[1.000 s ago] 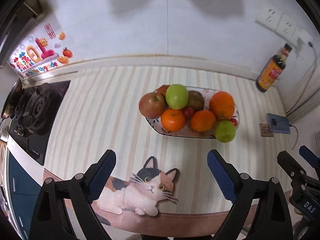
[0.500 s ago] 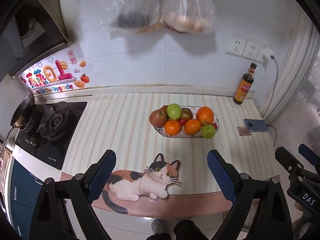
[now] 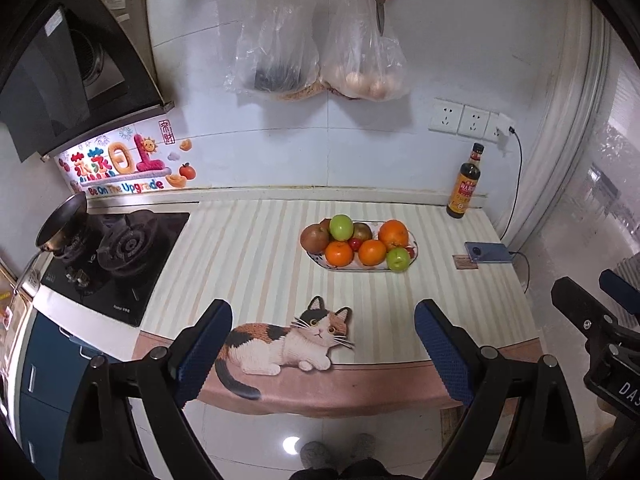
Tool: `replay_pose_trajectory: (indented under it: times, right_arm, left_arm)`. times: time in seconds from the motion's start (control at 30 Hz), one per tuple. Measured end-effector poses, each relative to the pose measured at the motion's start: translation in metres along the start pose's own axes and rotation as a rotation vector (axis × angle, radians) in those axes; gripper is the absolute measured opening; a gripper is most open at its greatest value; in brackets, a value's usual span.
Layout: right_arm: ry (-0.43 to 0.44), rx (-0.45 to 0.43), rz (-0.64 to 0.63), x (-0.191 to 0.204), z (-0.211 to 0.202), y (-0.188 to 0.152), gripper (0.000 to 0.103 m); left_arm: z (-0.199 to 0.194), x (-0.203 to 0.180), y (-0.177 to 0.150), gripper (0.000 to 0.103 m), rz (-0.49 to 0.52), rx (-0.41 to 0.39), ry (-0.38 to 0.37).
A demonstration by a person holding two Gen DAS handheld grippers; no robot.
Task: Organize fruits
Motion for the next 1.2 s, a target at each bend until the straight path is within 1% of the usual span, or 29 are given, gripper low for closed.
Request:
replay_pose_trajectory:
  times: [0.2,0.23,0.27,0.37,0.4,0.43,0.67,0.93,1.2]
  right_arm:
    - [0.031,-0.003,-0.012,0.0,-0.013,-0.001,0.098]
    - [0.037,0.001,-0.014,0.0,-0.011,-0.001,0.099]
    - [0.043,0.005,-0.013,0.0,-0.009,-0.001,0.102]
    - [0.047,0.017,-0.011,-0.003,0.001,0.002,0.103]
    - [0.052,0.021,-0.005,-0.005,0.007,0.004,0.103]
    - [0.055,0.025,0.0,-0.006,0.011,0.005,0.103]
    - [0.058,0.072,0.008,-0.008,0.062,0.024,0.103]
    - [0.021,0.12,-0.02,0.001,0.125,0.046,0.103]
    - [0.005,0.177,-0.022,0.008,0.173,0.057,0.103]
  left_arm:
    - [-0.01,-0.003,-0.006,0.094,-0.02,-0.013,0.019]
    - [-0.01,-0.003,-0.006,0.094,-0.022,-0.017,0.026]
    - [-0.01,-0.002,-0.005,0.094,-0.024,-0.022,0.036]
    - [-0.005,-0.001,-0.002,0.094,-0.036,-0.016,0.041]
    - [-0.001,-0.002,-0.001,0.097,-0.033,-0.007,0.044]
    - [0.003,-0.002,0.001,0.103,-0.027,0.004,0.05]
    - [0.031,0.003,0.019,0.103,-0.024,0.011,0.105]
    - [0.081,0.015,0.046,0.103,-0.037,0.063,0.118]
    - [0.119,0.022,0.056,0.103,-0.049,0.134,0.11]
Point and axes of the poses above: each gripper's, at about its wrist camera, not at the fingertips, and z roughly the way its jaws point, x to its left, y to its top, the point moved 1 cm from there along z, roughly the way its jaws point, and after that the axes turned 4 degrees about z, right-handed, at the moved point
